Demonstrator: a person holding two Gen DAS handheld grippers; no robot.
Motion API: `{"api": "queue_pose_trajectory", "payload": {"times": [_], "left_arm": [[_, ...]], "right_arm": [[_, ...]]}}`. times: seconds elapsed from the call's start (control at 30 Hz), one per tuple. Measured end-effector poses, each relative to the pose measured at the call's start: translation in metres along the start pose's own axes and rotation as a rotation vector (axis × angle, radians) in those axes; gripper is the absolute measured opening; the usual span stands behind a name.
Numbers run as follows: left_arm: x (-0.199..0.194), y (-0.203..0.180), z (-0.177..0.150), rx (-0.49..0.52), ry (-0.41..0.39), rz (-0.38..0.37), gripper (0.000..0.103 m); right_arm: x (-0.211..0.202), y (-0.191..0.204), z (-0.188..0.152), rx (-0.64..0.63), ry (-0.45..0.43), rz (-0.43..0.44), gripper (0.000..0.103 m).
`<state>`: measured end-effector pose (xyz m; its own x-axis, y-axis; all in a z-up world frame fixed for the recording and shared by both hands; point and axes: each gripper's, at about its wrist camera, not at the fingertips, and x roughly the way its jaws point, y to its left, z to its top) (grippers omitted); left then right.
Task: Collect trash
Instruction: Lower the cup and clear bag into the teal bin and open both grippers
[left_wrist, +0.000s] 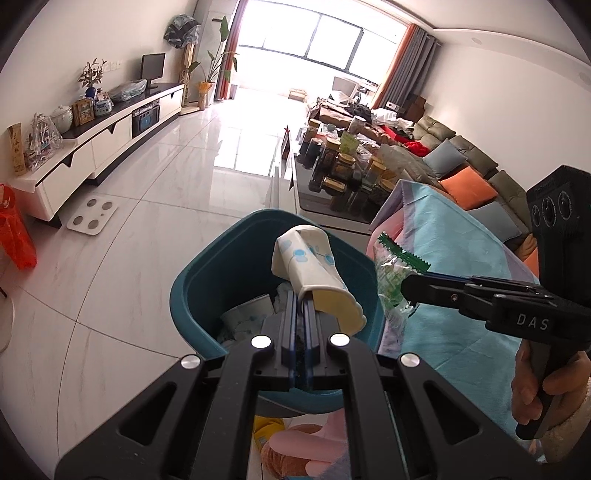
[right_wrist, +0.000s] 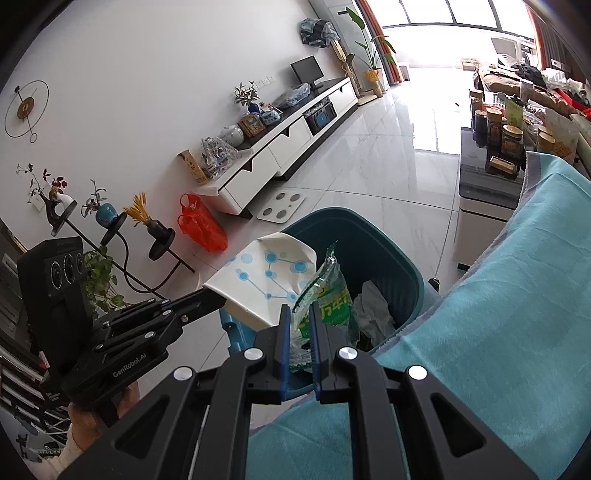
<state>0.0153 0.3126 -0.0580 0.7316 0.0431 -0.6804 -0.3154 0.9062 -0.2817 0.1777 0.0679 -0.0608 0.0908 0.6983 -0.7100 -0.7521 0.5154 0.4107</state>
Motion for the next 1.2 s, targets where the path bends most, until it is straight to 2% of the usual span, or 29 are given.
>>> {"api": "queue_pose_trajectory", "payload": {"times": [0.13, 0.7, 0.8, 0.93, 1.07, 1.2], "left_arm": [[0.01, 0.004, -0.001, -0.01, 0.021, 0.02, 0.004], [0.049, 0.011, -0.001, -0.044, 0.073, 0.02, 0.005], [0.056, 0.013, 0.0, -0.048, 0.079, 0.011, 0.006], [0.059, 0.011, -0.001, -0.053, 0.075, 0.004, 0.018], [0.048, 0.007, -0.001, -0.041, 0.034, -0.001, 0.036], [0.029, 0.001, -0.002, -0.021, -0.014, -0.012, 0.048]], "right_arm": [[0.011, 0.0, 0.002, 0.001, 0.027, -0.022, 0.009], [0.048, -0.001, 0.01, -0.001, 0.117, -0.107, 0.014], [0.048, -0.001, 0.011, -0.001, 0.111, -0.111, 0.025], [0.045, -0.002, 0.01, -0.002, 0.106, -0.114, 0.026], [0.037, -0.004, 0.008, 0.006, 0.09, -0.1, 0.026], [0.019, -0.005, 0.005, 0.006, 0.049, -0.09, 0.027]]}}
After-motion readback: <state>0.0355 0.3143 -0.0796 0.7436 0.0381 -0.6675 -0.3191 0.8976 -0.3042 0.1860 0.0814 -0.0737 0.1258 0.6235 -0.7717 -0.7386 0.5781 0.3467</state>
